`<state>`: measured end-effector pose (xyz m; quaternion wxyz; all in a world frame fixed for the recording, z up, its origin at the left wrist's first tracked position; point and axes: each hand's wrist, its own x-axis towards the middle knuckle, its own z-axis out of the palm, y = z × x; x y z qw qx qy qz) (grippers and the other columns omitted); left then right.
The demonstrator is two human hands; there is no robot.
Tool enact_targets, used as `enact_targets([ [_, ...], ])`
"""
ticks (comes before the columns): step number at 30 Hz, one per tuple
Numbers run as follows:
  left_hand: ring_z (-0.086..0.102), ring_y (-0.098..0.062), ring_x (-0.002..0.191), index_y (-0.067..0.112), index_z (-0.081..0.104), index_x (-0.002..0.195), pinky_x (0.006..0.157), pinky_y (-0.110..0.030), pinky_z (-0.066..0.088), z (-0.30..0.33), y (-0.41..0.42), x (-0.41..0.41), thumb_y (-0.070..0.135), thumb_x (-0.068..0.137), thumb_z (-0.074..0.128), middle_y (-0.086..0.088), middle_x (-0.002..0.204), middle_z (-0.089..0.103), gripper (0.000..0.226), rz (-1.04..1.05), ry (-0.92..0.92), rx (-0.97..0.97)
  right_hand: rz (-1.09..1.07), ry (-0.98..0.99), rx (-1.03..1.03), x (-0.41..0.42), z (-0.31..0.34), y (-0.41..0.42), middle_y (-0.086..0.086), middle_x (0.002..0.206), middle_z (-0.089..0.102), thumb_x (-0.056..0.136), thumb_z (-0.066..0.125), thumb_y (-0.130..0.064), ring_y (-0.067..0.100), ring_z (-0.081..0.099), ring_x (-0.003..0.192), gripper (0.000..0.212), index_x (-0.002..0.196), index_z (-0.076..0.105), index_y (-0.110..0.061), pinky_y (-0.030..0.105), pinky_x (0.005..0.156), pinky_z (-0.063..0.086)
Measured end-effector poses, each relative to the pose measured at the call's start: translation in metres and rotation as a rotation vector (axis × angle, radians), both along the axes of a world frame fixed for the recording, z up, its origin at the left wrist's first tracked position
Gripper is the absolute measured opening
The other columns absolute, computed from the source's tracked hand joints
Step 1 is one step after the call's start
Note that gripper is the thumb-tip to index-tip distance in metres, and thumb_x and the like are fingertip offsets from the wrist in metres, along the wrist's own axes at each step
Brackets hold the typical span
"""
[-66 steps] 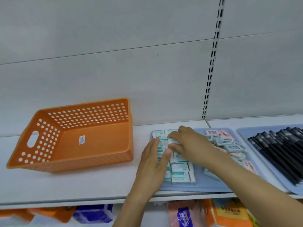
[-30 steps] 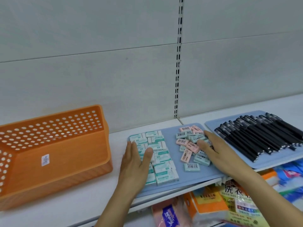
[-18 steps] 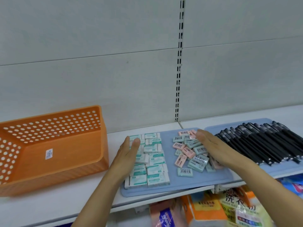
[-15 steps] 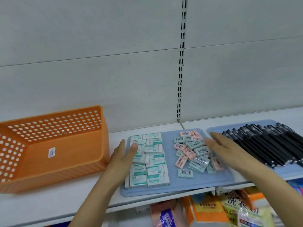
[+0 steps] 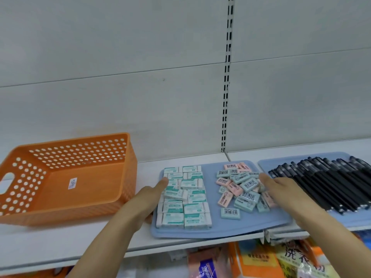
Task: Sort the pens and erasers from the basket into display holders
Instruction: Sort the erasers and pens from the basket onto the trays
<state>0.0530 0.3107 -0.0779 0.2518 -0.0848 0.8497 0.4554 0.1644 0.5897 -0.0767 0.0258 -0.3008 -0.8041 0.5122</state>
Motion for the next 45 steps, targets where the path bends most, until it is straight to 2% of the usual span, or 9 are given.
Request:
enact_targets([
  [3,0.066,-0.021,0.094,0.013,0.065,0.115,0.077,-0.032,0.048,-0.006,0.001,0.003,0.069,0.093,0.032,-0.004,0.102,0.072,0.068,0.020,0.035,-0.024,-0.030,0.040,-0.029,-0.003,-0.004,0.001,-0.001,0.089,0.061,0.099,0.042,-0.047,0.018,0.058,0.089,0.040,0.095,0.057,-0.009,0.035,0.085,0.038],
  [7,0.064,-0.015,0.082,0.019,0.060,0.093,0.076,-0.031,0.049,-0.006,0.008,0.011,0.064,0.095,0.031,0.001,0.090,0.067,0.053,0.055,0.158,-0.076,-0.036,0.074,0.015,-0.003,-0.009,-0.001,0.005,0.087,0.069,0.098,0.043,-0.048,0.018,0.064,0.081,0.045,0.093,0.059,-0.007,0.035,0.074,0.045],
  [10,0.067,-0.018,0.086,0.017,0.055,0.111,0.078,-0.033,0.053,-0.009,0.011,0.017,0.068,0.089,0.036,0.000,0.097,0.069,0.058,0.094,0.213,-0.021,-0.048,0.091,0.064,-0.002,-0.009,-0.004,0.002,0.084,0.066,0.098,0.043,-0.047,0.015,0.061,0.077,0.043,0.095,0.060,-0.008,0.031,0.064,0.043],
  [15,0.069,-0.015,0.086,0.026,0.054,0.105,0.084,-0.042,0.055,-0.018,0.012,0.033,0.056,0.092,0.049,0.006,0.095,0.070,0.033,0.153,0.298,0.081,-0.057,0.179,0.100,0.002,-0.017,-0.004,-0.005,0.092,0.065,0.096,0.046,-0.048,0.009,0.060,0.084,0.035,0.094,0.063,-0.018,0.035,0.073,0.045],
  [20,0.067,-0.014,0.098,0.033,0.053,0.123,0.091,-0.045,0.053,-0.021,0.012,0.044,0.056,0.089,0.055,0.011,0.110,0.068,0.041,0.133,0.389,0.114,-0.067,0.209,0.112,0.010,-0.021,-0.006,-0.006,0.096,0.069,0.092,0.048,-0.053,0.009,0.064,0.087,0.047,0.118,0.062,-0.016,0.029,0.069,0.047],
  [24,0.061,-0.020,0.112,0.030,0.036,0.145,0.099,-0.046,0.048,-0.016,0.013,0.061,0.055,0.089,0.056,0.002,0.129,0.058,0.064,0.187,0.400,0.122,-0.069,0.227,0.098,0.021,-0.024,-0.006,-0.001,0.116,0.067,0.078,0.047,-0.072,0.017,0.063,0.104,0.076,0.135,0.053,-0.022,0.044,0.090,0.052],
  [29,0.065,-0.016,0.098,0.033,0.040,0.141,0.089,-0.041,0.053,-0.016,0.011,0.091,0.045,0.091,0.059,-0.001,0.120,0.062,0.054,0.272,0.406,0.205,-0.074,0.294,0.049,0.045,-0.023,-0.007,0.001,0.122,0.064,0.066,0.051,-0.087,0.022,0.063,0.108,0.091,0.139,0.047,-0.032,0.050,0.090,0.053],
  [39,0.068,-0.010,0.091,0.030,0.047,0.136,0.074,-0.029,0.055,-0.033,0.012,0.168,0.035,0.092,0.062,0.009,0.108,0.065,0.047,0.394,0.453,0.283,0.014,0.361,0.113,0.107,-0.032,-0.006,-0.003,0.113,0.065,0.079,0.049,-0.065,0.012,0.064,0.092,0.071,0.138,0.049,-0.025,0.034,0.072,0.052],
  [45,0.066,-0.008,0.100,0.031,0.054,0.128,0.084,-0.033,0.057,-0.042,0.001,0.203,0.032,0.092,0.063,0.010,0.120,0.063,0.037,0.369,0.472,0.353,-0.029,0.361,0.128,0.148,-0.039,-0.016,0.003,0.119,0.066,0.075,0.047,-0.070,0.021,0.061,0.108,0.077,0.137,0.051,-0.025,0.044,0.089,0.050],
])
